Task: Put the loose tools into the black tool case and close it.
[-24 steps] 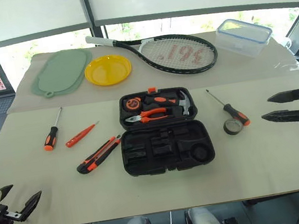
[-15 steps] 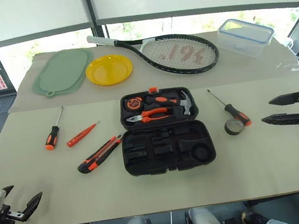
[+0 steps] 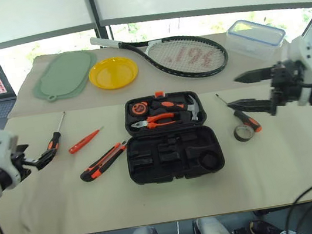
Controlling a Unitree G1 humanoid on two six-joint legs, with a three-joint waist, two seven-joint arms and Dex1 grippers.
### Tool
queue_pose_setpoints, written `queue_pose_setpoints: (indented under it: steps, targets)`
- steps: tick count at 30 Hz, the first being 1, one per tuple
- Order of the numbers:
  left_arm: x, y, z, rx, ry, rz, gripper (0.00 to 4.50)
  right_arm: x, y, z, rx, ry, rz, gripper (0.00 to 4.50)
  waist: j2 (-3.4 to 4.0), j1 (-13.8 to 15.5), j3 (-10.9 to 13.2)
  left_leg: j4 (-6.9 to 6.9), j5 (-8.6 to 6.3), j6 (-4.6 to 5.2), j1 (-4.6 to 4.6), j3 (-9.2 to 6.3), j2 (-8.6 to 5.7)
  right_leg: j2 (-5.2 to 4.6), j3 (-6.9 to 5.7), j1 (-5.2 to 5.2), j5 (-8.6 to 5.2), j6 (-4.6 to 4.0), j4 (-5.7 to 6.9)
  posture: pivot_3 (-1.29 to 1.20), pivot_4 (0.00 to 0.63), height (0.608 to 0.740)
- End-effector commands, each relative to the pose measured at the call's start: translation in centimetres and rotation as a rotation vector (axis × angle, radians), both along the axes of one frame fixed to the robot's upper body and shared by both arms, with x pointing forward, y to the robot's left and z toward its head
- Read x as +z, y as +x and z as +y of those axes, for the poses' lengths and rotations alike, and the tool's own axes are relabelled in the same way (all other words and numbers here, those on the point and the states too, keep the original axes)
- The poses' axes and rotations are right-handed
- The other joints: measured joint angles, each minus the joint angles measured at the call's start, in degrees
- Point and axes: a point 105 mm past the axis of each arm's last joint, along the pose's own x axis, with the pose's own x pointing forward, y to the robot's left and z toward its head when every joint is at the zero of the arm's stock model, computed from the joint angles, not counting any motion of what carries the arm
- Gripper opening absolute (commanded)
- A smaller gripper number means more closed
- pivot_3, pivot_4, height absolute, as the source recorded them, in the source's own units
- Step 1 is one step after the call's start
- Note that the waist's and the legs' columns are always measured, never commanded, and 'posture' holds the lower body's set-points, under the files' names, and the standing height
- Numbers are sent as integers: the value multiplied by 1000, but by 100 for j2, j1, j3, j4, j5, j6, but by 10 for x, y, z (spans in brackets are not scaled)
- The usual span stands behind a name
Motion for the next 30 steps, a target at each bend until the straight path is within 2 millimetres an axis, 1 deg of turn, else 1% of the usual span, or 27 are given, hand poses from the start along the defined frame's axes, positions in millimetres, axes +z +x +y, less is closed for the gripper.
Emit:
queue_pose_setpoints:
  steps: [1, 2, 4, 6, 10, 13, 17, 20, 21, 23, 24, 25, 27, 29, 30]
  targets:
    - [-6, 25, 12, 95, 1, 47, 4500, 14, -28, 34, 126, 55, -45, 4460, -5, 13, 3, 0, 0, 0, -1, -1, -2, 2, -2, -1, 0, 0, 0, 0, 150, 738]
    - [-8, 32, 14, 107, 9, 58, 4500, 14, -33, 40, 150, 62, -48, 4460, -6, 18, 3, 0, 1, -1, -3, -2, -3, 7, -3, -1, 0, 1, -1, 0, 150, 738]
    - [-11, 40, 20, 130, 26, 72, 4500, 14, -39, 44, 163, 64, -51, 4460, -8, 35, 4, 0, 2, -2, -4, -3, -9, 11, -3, -1, 0, 1, -1, 0, 150, 738]
    - [-12, 46, 22, 133, 13, 77, 4500, 15, -42, 44, 157, 67, -54, 4460, -16, 29, 6, 0, 2, -2, -4, -1, -11, 10, -3, 0, 2, 3, -1, 0, 150, 738]
    - [-21, 52, 24, 140, -8, 123, 4500, 14, -43, 43, 135, 60, -78, 4460, -25, 53, 7, 1, 2, 0, -6, 0, -10, 10, -3, 0, 3, 5, -3, 0, 150, 738]
    - [-29, 58, 27, 175, -44, 153, 4500, 14, -48, 43, 148, 60, -86, 4460, -28, 74, 5, 2, 2, -1, -6, 0, -11, 13, -3, 0, 3, 5, -3, 0, 150, 738]
    - [-33, 63, 32, 210, -54, 160, 3396, 15, -51, 43, 155, 64, -89, 4500, -28, 106, 5, 6, 4, -2, -5, 1, -11, 15, -3, 2, 3, 6, -1, 0, 150, 738]
    - [-34, 64, 33, 200, -46, 160, 2221, 16, -50, 41, 144, 60, -104, 4500, -28, 119, 5, 10, 4, -2, -5, 1, -11, 14, -3, 4, 3, 6, 1, 0, 150, 738]
    - [-33, 65, 34, 193, -33, 148, 1955, 17, -50, 40, 136, 59, -108, 4500, -28, 121, 5, 10, 4, -1, -5, 0, -11, 14, -3, 4, 3, 6, 1, 0, 150, 738]
    - [-29, 66, 37, 204, -37, 124, 1169, 17, -49, 37, 124, 54, -111, 4500, -28, 123, 5, 11, 3, -1, -5, 1, -11, 14, -2, 4, 3, 6, 1, 0, 150, 738]
    - [-27, 67, 39, 208, -43, 110, 951, 17, -49, 35, 119, 46, -111, 4500, -28, 124, 5, 11, 3, -1, -5, 1, -10, 14, -3, 5, 3, 6, 1, 0, 150, 738]
    - [-24, 68, 39, 206, -42, 95, 941, 16, -49, 33, 114, 37, -109, 4500, -28, 127, 5, 11, 4, -1, -5, 0, -10, 14, -3, 4, 3, 6, 2, 0, 150, 738]
    - [-7, 76, 33, 144, -19, -5, 941, 14, -49, 28, 98, 24, -102, 4500, -29, 125, 5, 12, 4, -1, -5, 0, -9, 15, -3, 5, 3, 6, 2, 0, 150, 738]
    - [21, 87, 12, 26, -37, -133, 941, 12, -48, 21, 73, 13, -90, 4500, -33, 131, 6, 13, 4, -1, -8, 0, -9, 14, -3, 2, 3, 6, 2, 0, 150, 738]
    - [39, 90, -7, -72, -49, -204, 941, 10, -48, 17, 59, 4, -82, 4500, -37, 142, 7, 14, 3, -1, -11, -1, -8, 13, -6, 2, 3, 6, 1, 0, 150, 738]
